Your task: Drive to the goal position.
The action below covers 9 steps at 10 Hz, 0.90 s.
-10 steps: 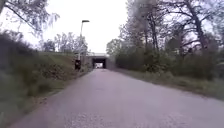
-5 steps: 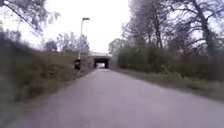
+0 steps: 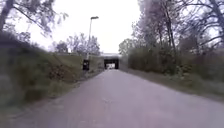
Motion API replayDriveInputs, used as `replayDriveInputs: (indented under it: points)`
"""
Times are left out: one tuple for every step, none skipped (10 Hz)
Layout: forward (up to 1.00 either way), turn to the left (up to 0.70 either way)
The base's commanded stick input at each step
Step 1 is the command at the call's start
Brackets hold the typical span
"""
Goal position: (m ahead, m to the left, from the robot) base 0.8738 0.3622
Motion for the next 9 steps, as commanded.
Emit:
replayDriveInputs:
  points:
    - [1.0,0.0]
    - [1.0,0.0]
    - [1.0,0.0]
    - [1.0,0.0]
    - [1.0,0.0]
    - [1.0,0.0]
    - [1.0,0.0]
    - [1.0,0.0]
    - [1.0,0.0]
